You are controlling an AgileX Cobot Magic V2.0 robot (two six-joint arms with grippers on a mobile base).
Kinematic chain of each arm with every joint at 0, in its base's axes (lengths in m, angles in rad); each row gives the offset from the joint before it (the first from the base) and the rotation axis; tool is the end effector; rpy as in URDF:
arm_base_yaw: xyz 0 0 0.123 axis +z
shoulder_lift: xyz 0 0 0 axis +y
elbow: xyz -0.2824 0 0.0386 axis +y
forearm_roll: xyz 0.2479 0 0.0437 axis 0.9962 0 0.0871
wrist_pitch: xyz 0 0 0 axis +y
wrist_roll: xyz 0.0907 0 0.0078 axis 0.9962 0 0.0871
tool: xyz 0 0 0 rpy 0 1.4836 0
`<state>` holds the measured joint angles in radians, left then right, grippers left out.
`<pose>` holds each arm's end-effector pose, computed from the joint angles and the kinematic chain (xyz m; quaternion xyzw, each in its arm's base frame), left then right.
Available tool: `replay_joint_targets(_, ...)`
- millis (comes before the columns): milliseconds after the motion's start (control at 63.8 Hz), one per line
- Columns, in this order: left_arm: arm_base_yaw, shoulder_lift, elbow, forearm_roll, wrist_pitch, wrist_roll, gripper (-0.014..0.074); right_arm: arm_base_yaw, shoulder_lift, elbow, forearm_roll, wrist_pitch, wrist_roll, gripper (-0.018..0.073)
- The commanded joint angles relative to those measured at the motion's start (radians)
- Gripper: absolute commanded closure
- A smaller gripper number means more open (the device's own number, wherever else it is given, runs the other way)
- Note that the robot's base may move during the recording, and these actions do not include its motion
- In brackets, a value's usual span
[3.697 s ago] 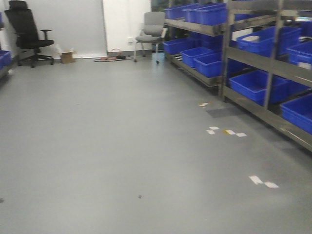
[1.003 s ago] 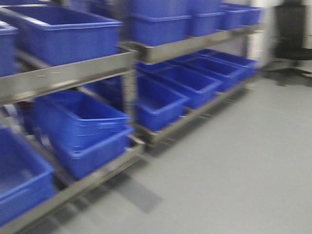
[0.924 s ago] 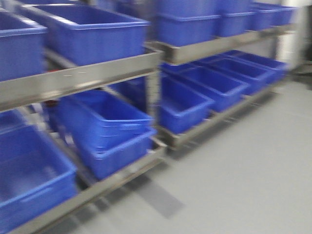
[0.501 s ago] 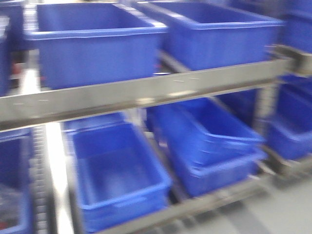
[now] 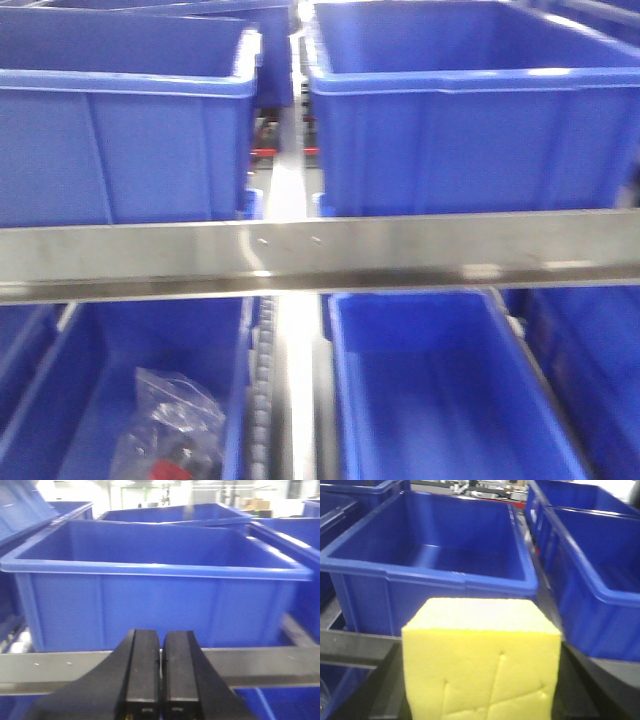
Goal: Place yellow foam block on left shelf second layer
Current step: 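Approach the shelf and stop facing the blue bins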
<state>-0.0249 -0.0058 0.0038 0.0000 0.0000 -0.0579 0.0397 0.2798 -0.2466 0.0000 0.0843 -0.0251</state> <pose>0.0559 -0.0014 0.2121 -0.0111 0.6748 -0.0305 0.7373 0.0794 0.0032 0.2706 -0.0233 0.7174 0.0051 0.6963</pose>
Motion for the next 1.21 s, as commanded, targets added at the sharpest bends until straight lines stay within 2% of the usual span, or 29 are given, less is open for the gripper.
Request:
replay_joint_targets(0, 0.0, -0.02, 0.027, -0.006, -0.081, -0.003, 0.0472, -0.005, 0.007, -0.031, -0.007, -0.09, -0.009, 0.0095)
replay_joint_targets(1190, 0.0, -0.02, 0.027, -0.006, -0.081, -0.003, 0.0472, -0.005, 0.007, -0.031, -0.007, -0.09, -0.009, 0.0095)
